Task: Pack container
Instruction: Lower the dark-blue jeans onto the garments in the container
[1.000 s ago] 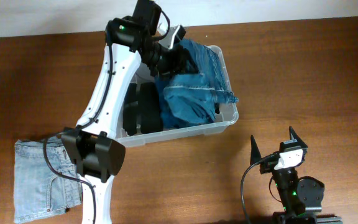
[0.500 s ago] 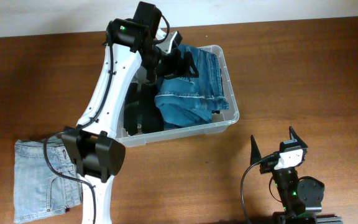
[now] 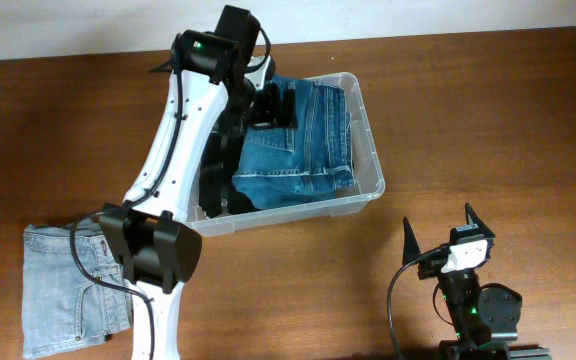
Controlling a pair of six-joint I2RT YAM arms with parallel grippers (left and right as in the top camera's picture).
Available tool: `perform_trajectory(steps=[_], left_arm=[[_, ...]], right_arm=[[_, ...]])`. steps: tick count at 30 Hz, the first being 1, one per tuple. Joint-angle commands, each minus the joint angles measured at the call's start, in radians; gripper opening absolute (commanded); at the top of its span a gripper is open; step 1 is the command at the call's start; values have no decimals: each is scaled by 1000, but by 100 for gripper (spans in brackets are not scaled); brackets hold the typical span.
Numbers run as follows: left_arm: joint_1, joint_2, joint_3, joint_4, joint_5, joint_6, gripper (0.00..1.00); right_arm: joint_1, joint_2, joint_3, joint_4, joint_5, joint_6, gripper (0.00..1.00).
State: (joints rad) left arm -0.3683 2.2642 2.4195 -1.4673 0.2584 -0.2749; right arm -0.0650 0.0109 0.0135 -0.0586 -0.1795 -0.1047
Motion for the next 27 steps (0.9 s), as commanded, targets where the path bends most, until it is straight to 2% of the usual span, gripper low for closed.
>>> perform_trajectory(steps=[1, 4, 10, 11, 14, 16, 17, 18, 21, 22, 27], left_arm=[[-5, -35, 3, 16, -163, -20, 98], [-5, -35, 3, 47, -181, -19, 90], [-5, -21, 2, 80, -181, -18, 89], [-5, -5, 2, 85, -180, -8, 81], [-5, 48, 2, 107, -180, 16, 74], [-5, 78, 2, 122, -180, 19, 64], [-5, 90, 2, 129, -180, 19, 57], [-5, 101, 2, 133, -179, 19, 43], [-5, 128, 2, 135, -177, 19, 16], [-5, 137, 2, 132, -176, 19, 10], [-5, 179, 2, 97, -169, 18, 1]], right_arm=[[-8, -8, -8, 0, -12, 0, 99], [-8, -8, -8, 0, -12, 0, 99], [-8, -8, -8, 0, -12, 0, 98], [-8, -8, -8, 0, -12, 0, 99], [-8, -8, -8, 0, -12, 0, 99], [-8, -8, -8, 0, -12, 0, 98], [-8, -8, -8, 0, -12, 0, 98], [-8, -8, -8, 0, -12, 0, 99], [-8, -8, -8, 0, -12, 0, 99], [-8, -8, -8, 0, -12, 0, 99], [-8, -8, -8, 0, -12, 0, 98]])
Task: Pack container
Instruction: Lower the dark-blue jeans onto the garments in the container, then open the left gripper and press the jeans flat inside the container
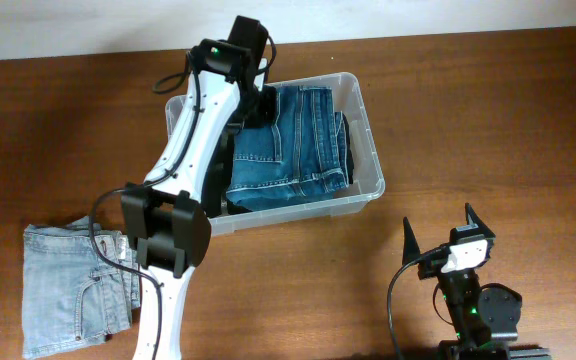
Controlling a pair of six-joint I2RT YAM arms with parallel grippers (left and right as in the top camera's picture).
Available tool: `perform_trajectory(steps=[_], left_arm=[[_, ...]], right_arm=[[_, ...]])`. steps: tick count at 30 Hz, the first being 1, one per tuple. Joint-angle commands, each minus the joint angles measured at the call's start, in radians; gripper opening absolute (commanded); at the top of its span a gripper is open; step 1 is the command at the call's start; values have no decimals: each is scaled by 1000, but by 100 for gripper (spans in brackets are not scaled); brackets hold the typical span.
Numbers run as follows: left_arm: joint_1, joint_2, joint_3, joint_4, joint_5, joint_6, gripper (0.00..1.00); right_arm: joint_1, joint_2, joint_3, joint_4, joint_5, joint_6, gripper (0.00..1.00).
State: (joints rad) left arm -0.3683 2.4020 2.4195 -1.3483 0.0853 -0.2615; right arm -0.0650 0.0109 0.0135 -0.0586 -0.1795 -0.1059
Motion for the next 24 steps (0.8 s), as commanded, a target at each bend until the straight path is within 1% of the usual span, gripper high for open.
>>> perform_trajectory(steps=[1, 10, 16, 19, 24], left_arm=[[-5, 54, 0, -29, 4, 5, 1], [-13, 82, -1, -55, 3, 55, 0], [-21, 89, -15, -79, 5, 60, 1], [-27, 89, -13, -85, 28, 116, 1], [-29, 89, 72, -134, 42, 129, 1]], right_arm=[[-8, -8, -8, 0, -12, 2, 98], [-8, -8, -8, 0, -12, 2, 99], [-8, -8, -8, 0, -12, 2, 98], [-8, -8, -8, 0, -12, 2, 98], [-8, -8, -8, 0, -12, 2, 98]])
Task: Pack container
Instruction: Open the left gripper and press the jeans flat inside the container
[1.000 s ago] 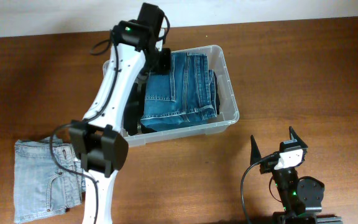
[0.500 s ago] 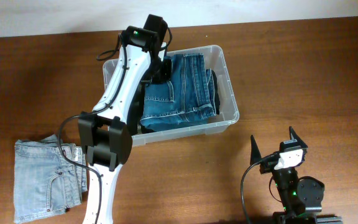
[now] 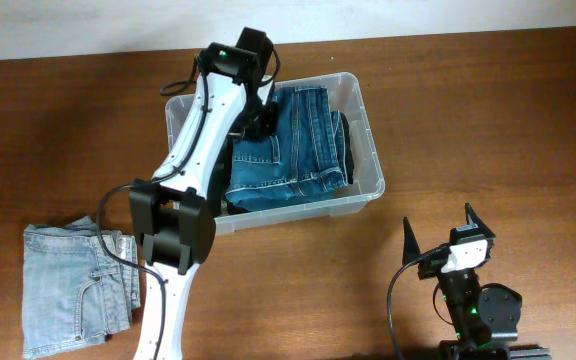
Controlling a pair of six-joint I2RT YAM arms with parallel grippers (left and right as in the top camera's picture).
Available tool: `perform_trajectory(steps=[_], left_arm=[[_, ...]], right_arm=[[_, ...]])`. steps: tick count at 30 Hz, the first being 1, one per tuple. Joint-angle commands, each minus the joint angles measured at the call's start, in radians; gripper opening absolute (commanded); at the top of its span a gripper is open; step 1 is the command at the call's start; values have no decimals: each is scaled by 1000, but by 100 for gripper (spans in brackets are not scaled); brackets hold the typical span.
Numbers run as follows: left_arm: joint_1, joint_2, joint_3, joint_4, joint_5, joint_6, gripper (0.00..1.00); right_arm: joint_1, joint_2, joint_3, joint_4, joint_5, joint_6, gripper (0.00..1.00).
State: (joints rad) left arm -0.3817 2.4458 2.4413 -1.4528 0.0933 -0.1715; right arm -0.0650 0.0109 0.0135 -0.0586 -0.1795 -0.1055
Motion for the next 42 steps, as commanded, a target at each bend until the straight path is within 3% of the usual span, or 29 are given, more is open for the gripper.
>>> perform_trajectory(steps=[1, 11, 24, 36, 42], left_arm=[[-16, 45, 78, -39, 34, 39, 1], [-40, 44, 441, -5, 154, 39, 1], [-126, 155, 436, 111, 80, 39, 1], [-124, 289, 436, 48, 75, 41, 1], [-133, 286, 442, 0, 113, 120, 1]], right_arm=[[-8, -8, -8, 0, -12, 1, 98], [-8, -8, -8, 0, -12, 1, 98], [-8, -8, -8, 0, -12, 1, 98], [-8, -8, -8, 0, -12, 1, 98], [-8, -8, -8, 0, -12, 1, 99]])
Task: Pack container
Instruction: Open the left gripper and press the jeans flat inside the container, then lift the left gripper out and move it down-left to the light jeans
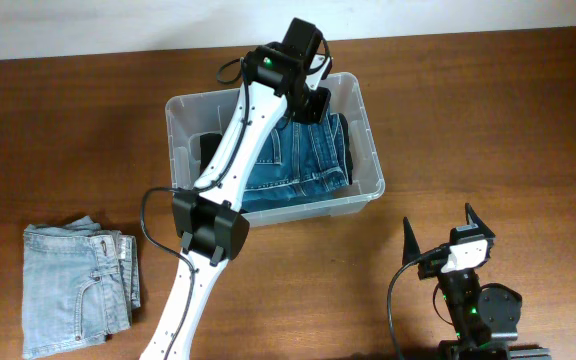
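A clear plastic container stands at the table's middle back. Folded dark blue jeans fill its right part, with something dark at its left side. My left gripper is down over the far edge of those jeans, near the container's back right corner. Its fingers are hidden under the wrist. A folded pair of light blue jeans lies on the table at the front left. My right gripper stands open at the front right, holding nothing.
The white left arm crosses the container from front to back. The wooden table surrounds the container, and its back edge runs just behind it.
My left gripper has moved right along the container's back, from the jeans' far left corner to their far right. The dark jeans lie a little flatter; the right arm is unchanged.
The left gripper was at the container's back left with the dark jeans lying bunched and skewed. Then the jeans lay straighter toward the right wall, with the gripper at their far left edge. Now the gripper is at the back right corner. The right arm stayed parked.
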Controlling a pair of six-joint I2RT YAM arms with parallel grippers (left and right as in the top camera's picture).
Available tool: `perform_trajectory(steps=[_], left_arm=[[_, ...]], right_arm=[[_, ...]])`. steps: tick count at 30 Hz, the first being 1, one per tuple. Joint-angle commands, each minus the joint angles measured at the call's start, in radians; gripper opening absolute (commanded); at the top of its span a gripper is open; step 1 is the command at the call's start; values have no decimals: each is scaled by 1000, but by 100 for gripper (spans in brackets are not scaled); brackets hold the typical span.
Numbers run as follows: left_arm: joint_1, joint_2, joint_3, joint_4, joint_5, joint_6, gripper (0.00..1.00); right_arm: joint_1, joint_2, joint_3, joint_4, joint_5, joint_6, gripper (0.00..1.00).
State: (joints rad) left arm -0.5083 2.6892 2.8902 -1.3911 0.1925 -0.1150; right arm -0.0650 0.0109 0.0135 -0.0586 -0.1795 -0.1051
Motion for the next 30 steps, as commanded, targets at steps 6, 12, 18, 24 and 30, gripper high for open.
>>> perform_trajectory(steps=[6, 12, 18, 24, 30], left_arm=[[-3, 36, 111, -131, 13, 64, 1], [29, -58, 248, -176, 13, 64, 21], [113, -244, 248, -261, 2, 64, 30], [261, -402, 230, -297, -31, 31, 99], [393, -576, 154, -297, -2, 34, 99]], right_arm=[[-8, -8, -8, 0, -12, 1, 99], [-8, -8, -8, 0, -12, 1, 98], [-8, -8, -8, 0, -12, 1, 98], [-8, -8, -8, 0, -12, 1, 99], [-8, -8, -8, 0, -12, 1, 98]])
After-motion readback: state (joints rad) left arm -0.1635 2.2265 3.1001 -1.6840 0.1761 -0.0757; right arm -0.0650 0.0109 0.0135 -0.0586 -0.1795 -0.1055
